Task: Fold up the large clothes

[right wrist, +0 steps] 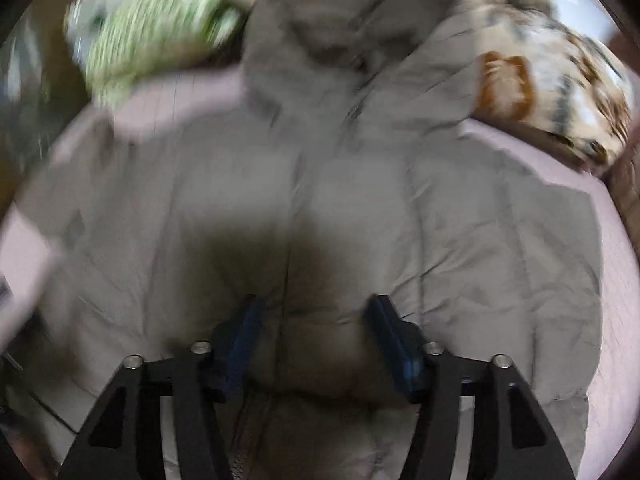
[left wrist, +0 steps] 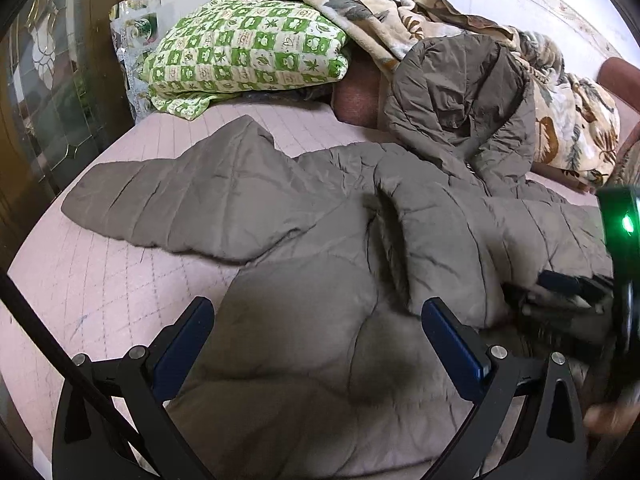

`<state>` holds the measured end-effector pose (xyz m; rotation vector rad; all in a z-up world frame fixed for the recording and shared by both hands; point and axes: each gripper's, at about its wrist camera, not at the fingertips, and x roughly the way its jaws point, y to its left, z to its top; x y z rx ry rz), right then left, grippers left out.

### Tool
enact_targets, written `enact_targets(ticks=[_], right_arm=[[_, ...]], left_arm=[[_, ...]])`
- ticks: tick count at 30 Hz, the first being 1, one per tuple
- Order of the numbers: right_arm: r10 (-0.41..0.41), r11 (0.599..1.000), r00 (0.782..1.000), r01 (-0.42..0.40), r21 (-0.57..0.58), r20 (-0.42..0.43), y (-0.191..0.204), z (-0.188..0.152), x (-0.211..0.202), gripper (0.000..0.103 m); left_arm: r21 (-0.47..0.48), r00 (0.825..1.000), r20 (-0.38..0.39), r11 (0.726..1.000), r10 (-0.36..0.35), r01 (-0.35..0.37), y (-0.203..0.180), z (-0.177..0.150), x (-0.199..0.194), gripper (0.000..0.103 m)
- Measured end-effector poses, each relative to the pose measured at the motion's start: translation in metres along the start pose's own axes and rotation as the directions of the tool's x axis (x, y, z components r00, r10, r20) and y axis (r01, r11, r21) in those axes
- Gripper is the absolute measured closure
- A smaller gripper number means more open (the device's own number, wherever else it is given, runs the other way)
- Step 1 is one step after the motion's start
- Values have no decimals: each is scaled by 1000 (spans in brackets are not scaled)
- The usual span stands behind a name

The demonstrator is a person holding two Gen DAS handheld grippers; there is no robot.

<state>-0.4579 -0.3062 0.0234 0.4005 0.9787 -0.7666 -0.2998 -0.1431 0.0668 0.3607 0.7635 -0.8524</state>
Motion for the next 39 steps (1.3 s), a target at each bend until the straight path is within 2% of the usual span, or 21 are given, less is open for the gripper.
enact_targets(ticks=[1, 3, 4, 5, 7, 9, 12, 14, 16, 20, 22, 24, 25, 28, 32, 36, 39], right_arm=[[-21, 1000, 1000, 21, -16, 23, 4, -1, -3, 40], [43, 999, 998, -43, 11, 35, -6, -1, -15, 40], [90, 994, 993, -94, 51, 70, -17, 3, -28, 39], [87, 992, 990, -96, 78, 109, -25, 7, -39, 39], [-12, 992, 988, -7, 123, 152, -49, 14, -56, 39], [-73, 981, 984, 41, 191, 160, -81, 16, -62, 39], [-121, 945, 989, 88, 314, 87, -122, 5, -50, 39], [-102, 937, 995, 98, 334, -5, -133, -5, -28, 39], [-72, 937, 996, 87, 338, -56, -132, -10, -9, 37], [-95, 944, 995, 103, 313, -42, -121, -5, -19, 37], [-61, 939, 998, 48, 340, 28, -118, 1, -39, 37], [-49, 942, 995, 18, 336, 83, -110, 6, -63, 36], [-37, 945, 994, 1, 327, 105, -104, 7, -74, 36], [10, 950, 988, -58, 306, 156, -86, -4, -102, 35], [66, 965, 978, -112, 237, 196, -53, -23, -123, 35], [114, 971, 972, -153, 184, 207, -25, -48, -130, 35], [117, 981, 967, -148, 125, 227, -16, -52, -129, 35]], left_arm=[[7, 1000, -5, 1000, -6, 7, -3, 3, 3, 0], [13, 1000, -7, 1000, -9, 9, -8, 8, 7, 0], [17, 1000, -7, 1000, -19, 19, -11, 10, 9, 0], [20, 1000, -10, 999, -29, 29, -14, 12, 11, 0], [38, 999, -18, 998, -47, 48, -22, 14, 16, 0], [63, 999, -23, 997, -40, 41, -31, 15, 24, 0], [91, 997, -73, 996, -17, 23, -42, 14, 45, 0], [85, 989, -147, 996, 4, 9, -44, 13, 64, 0], [77, 983, -185, 997, 1, 13, -44, 13, 74, 0], [49, 986, -167, 998, -31, 40, -40, 18, 66, 0], [11, 989, -126, 996, -81, 83, -31, 24, 50, 0], [-3, 993, -74, 995, -97, 97, -21, 31, 34, 0], [-15, 994, -41, 995, -97, 97, -12, 35, 25, 0], [-29, 996, -8, 996, -86, 86, 12, 40, 15, 0], [-122, 999, -19, 992, -37, 34, 67, 43, 20, 0], [-220, 1000, -14, 975, 18, -20, 132, 48, 23, 0], [-318, 997, -20, 945, 68, -71, 195, 44, 30, 0]])
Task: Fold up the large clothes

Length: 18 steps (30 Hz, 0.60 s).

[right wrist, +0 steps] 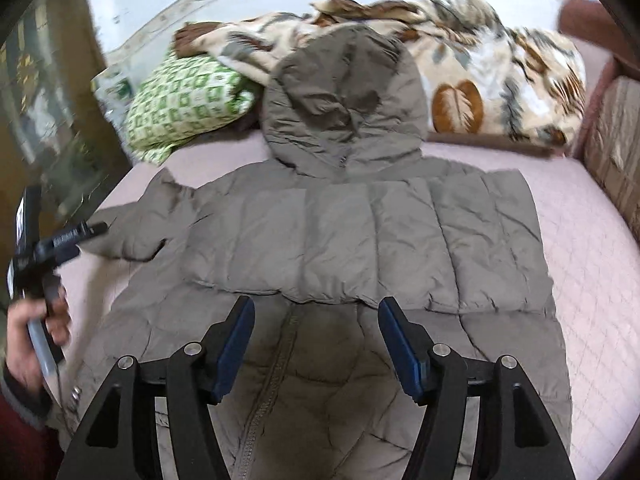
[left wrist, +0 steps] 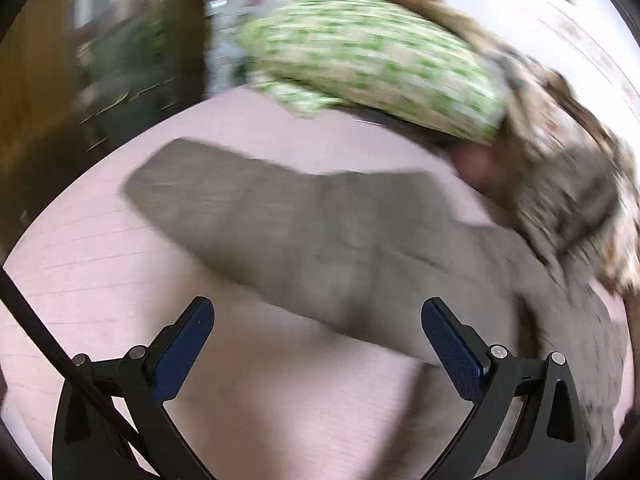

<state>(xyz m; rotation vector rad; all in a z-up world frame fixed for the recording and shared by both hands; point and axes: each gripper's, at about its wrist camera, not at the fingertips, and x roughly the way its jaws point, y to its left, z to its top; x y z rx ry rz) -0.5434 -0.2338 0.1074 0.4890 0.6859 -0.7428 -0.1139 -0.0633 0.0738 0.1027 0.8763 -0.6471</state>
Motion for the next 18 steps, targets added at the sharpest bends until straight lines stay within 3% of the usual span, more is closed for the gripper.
enact_targets(ticks=[3, 6, 7, 9, 13, 18], right_arm=[[-23, 999, 999, 23, -31, 27, -1, 1, -2, 34], [2, 1000, 999, -2, 4, 37, -13, 4, 0, 34], [6, 1000, 999, -7, 18, 39, -16, 5, 1, 34], [14, 1000, 999, -14, 24, 29, -19, 6, 5, 34], [4, 1000, 1000, -4, 10, 8, -20, 5, 16, 34], [7, 1000, 1000, -7, 11, -5, -21, 5, 24, 34]], left_arm=[[-176, 999, -29, 984, -38, 32, 66, 16, 17, 0], [-369, 994, -25, 925, -103, 87, 128, 25, 35, 5], [-435, 993, -15, 895, -120, 102, 149, 28, 42, 7], [-501, 990, 10, 857, -139, 126, 173, 32, 52, 15], [-578, 983, 34, 799, -178, 165, 197, 43, 77, 28], [-568, 980, 65, 800, -190, 193, 198, 59, 101, 34]])
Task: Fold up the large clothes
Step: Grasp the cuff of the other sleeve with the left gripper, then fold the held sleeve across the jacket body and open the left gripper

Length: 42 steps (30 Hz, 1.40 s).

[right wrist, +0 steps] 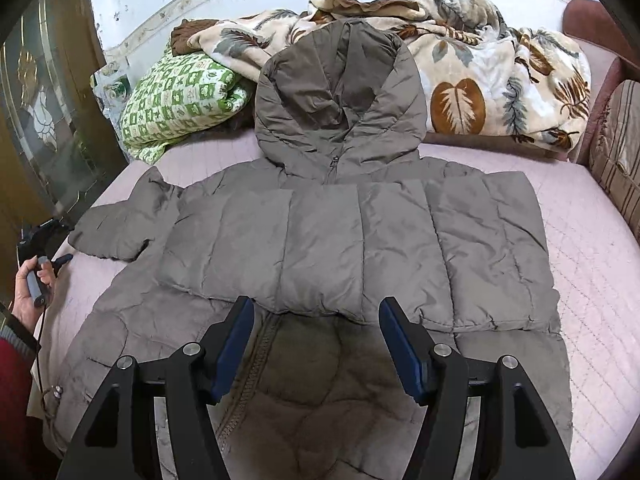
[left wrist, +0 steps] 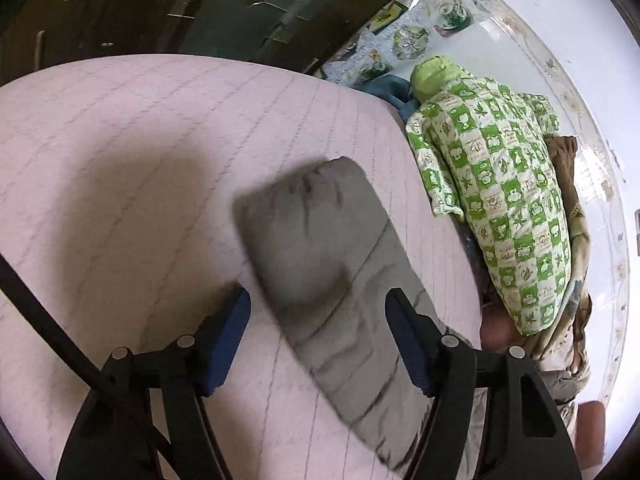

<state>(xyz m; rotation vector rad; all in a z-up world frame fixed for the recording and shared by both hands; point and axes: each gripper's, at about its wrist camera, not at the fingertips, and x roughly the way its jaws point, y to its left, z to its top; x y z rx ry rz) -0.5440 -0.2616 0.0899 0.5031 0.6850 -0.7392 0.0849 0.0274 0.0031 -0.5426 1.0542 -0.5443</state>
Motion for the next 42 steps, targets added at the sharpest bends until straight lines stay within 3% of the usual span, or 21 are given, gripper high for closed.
enact_targets(ticks=[2, 4, 6, 9, 14, 20, 26, 33, 42], right_arm=[[12, 1000, 1000, -12, 7, -3, 0, 1, 2, 34], [19, 1000, 1000, -19, 19, -4, -2, 2, 5, 34], [16, 1000, 1000, -16, 25, -5, -3, 2, 7, 34], [3, 999, 1000, -3, 32, 5, -6, 2, 5, 34], [4, 998, 999, -8, 64, 52, -14, 4, -8, 34], [-21, 995, 994, 11, 95, 110, -29, 6, -30, 34], [-52, 988, 985, 26, 154, 165, -57, 8, -52, 34], [-64, 974, 975, 15, 227, 211, -91, 6, -73, 34], [-66, 948, 961, -24, 317, 270, -132, 6, -101, 34]], left_arm=[[21, 999, 35, 1000, 13, -13, -5, 3, 9, 34], [54, 997, 65, 997, 43, -47, -12, 3, 14, 42], [70, 992, 87, 992, 94, -100, -14, 2, 18, 90], [50, 992, 106, 996, 61, -67, -12, -1, 11, 91], [196, 983, 184, 979, 13, -50, -61, -8, -27, 91], [367, 956, 245, 928, -161, 62, -146, -38, -106, 91], [521, 917, 244, 840, -315, 150, -239, -88, -173, 91], [643, 886, 143, 722, -441, 256, -328, -158, -217, 91], [724, 892, -71, 592, -447, 354, -398, -289, -197, 91]])
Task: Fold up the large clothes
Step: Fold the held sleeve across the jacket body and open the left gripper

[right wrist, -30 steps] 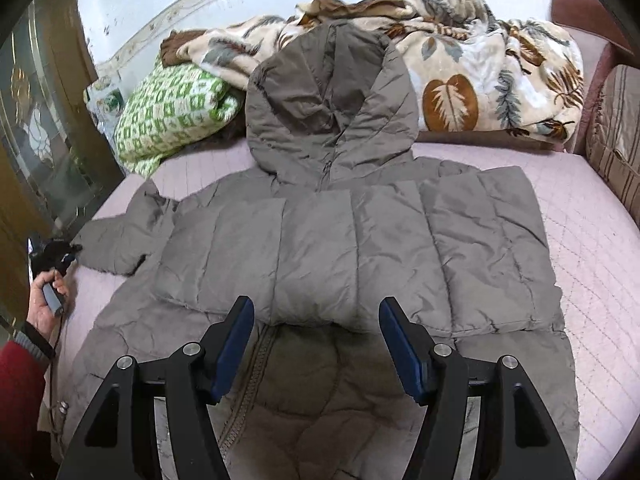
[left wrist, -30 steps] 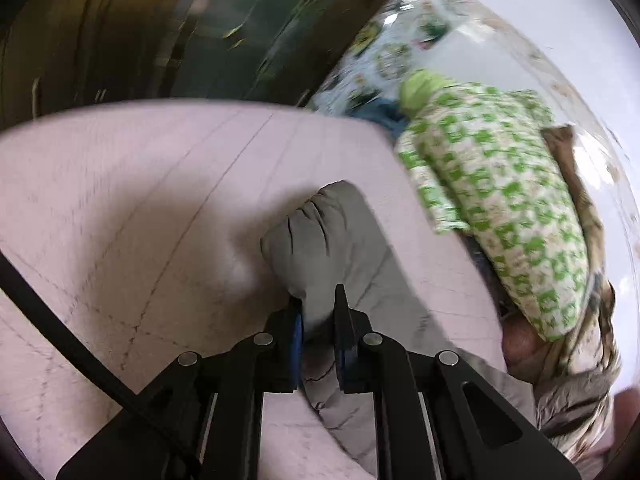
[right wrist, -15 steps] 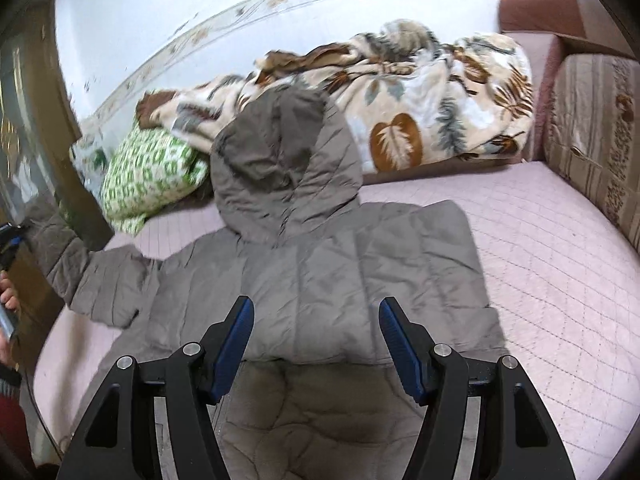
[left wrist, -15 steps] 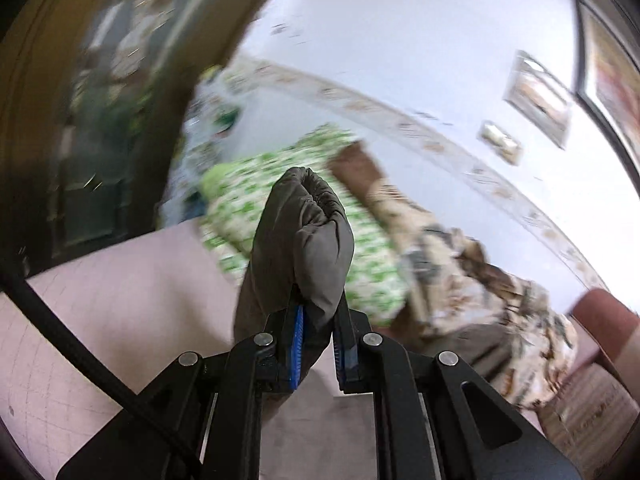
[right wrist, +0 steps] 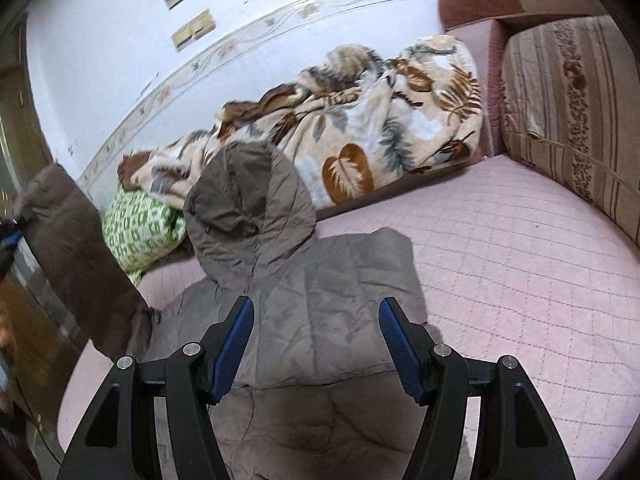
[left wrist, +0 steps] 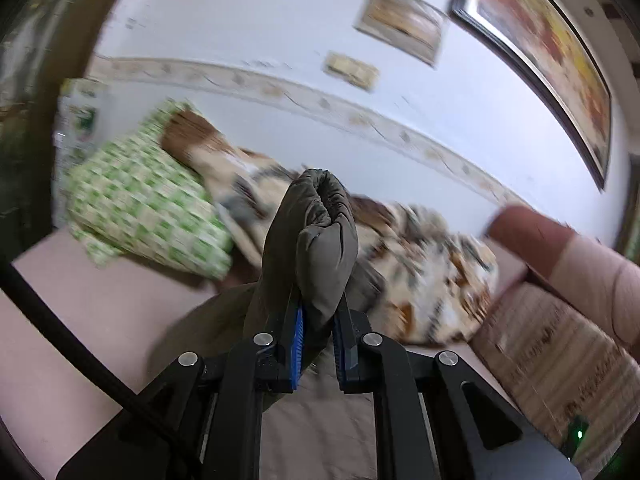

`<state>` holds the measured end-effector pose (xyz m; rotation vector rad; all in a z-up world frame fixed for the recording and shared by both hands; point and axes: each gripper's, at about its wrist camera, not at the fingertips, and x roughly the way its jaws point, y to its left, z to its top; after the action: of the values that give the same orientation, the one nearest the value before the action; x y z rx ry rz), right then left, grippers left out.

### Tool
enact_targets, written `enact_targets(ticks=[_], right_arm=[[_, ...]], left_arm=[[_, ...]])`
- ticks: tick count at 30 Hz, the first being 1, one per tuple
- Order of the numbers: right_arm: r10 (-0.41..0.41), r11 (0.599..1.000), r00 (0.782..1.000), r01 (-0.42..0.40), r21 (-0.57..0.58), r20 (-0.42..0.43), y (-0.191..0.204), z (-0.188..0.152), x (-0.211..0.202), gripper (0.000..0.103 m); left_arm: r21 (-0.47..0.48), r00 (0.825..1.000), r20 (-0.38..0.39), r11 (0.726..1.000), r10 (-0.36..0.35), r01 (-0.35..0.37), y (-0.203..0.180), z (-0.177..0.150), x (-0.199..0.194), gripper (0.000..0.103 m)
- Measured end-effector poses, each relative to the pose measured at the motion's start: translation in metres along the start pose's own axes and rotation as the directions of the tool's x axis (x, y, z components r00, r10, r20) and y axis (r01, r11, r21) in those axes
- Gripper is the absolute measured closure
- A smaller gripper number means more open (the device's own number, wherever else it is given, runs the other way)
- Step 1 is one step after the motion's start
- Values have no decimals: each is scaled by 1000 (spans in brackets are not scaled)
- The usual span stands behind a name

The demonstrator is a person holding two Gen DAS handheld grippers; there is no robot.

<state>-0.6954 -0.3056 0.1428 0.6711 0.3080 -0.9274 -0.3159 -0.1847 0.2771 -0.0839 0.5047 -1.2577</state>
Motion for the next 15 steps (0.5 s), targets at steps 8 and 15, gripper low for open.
enact_targets(ticks=[8, 15], right_arm=[[-8, 997, 1000, 6, 76, 29, -29, 12, -11, 34], [-11, 994, 999, 7, 113, 32, -42, 17, -12, 34]], left_arm=[[74, 980, -195, 995, -50, 65, -83, -89, 70, 91], [145, 915, -403, 987, -6, 71, -114, -189, 133, 89]])
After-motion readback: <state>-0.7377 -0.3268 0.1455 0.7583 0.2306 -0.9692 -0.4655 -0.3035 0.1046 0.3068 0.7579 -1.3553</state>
